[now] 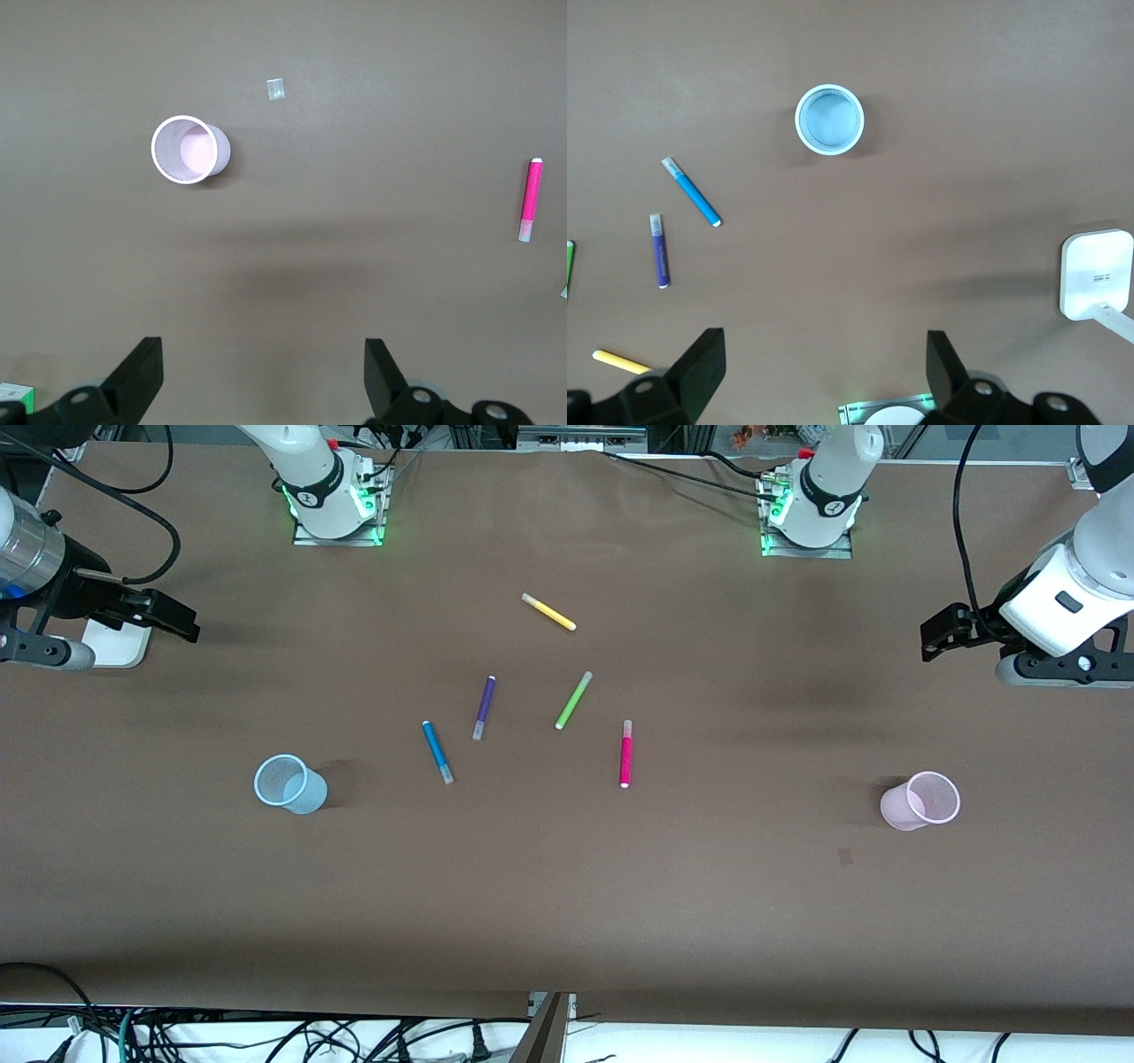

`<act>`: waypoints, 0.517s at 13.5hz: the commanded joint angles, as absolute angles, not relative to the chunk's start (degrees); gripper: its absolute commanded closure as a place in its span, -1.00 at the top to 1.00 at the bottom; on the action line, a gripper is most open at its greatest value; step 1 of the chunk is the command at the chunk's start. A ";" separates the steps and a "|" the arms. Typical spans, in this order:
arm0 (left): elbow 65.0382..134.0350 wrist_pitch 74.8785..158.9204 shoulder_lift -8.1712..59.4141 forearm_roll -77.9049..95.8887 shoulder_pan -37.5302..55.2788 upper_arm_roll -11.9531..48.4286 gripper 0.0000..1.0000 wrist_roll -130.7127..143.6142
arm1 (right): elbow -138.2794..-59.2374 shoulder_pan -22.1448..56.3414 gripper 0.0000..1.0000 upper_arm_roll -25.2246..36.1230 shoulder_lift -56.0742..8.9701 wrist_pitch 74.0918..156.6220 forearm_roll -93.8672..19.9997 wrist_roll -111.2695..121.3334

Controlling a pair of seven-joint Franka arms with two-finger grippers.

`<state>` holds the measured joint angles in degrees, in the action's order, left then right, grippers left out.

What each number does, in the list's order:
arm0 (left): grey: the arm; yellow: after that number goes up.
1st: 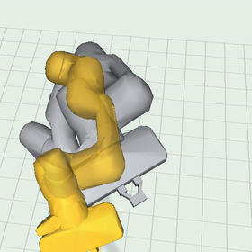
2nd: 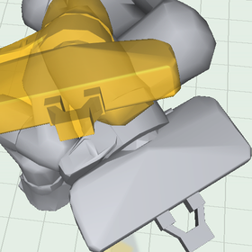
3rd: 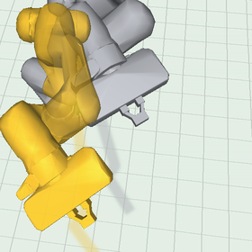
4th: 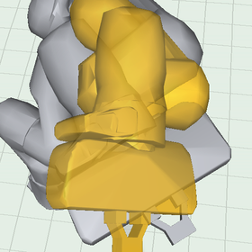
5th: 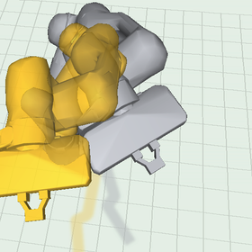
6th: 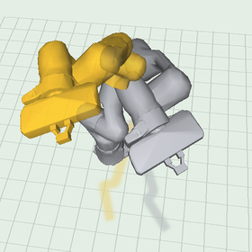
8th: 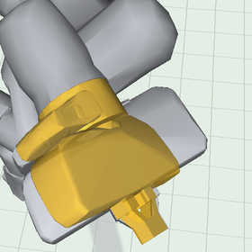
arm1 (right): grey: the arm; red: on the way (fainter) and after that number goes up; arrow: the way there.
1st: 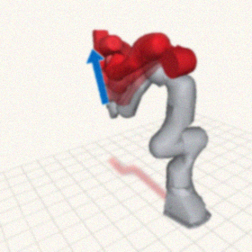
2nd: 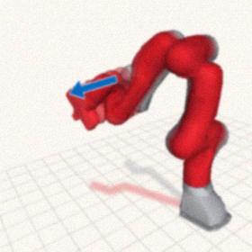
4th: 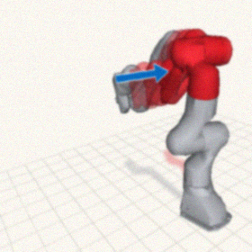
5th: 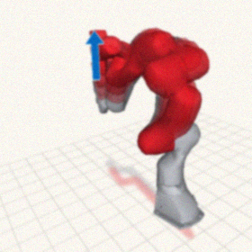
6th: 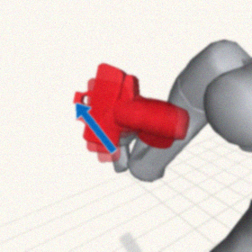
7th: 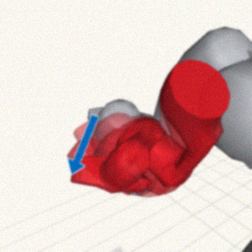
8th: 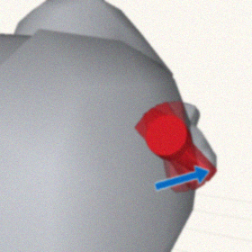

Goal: Place pink and blue markers in matching cups
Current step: 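Move the right gripper toward the blue marker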

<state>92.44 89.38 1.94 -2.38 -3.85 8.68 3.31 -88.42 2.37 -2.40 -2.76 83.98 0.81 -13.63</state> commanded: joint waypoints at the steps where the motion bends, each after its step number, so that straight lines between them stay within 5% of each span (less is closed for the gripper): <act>1: 90.97 87.98 2.29 -1.41 -3.96 8.79 1.00 2.72 | -87.28 2.29 1.00 -2.46 -3.08 83.23 0.97 -13.18; 7: 90.97 87.98 2.29 -1.32 -3.96 8.79 1.00 2.72 | -87.28 2.98 1.00 -2.90 -5.26 84.11 0.79 -13.62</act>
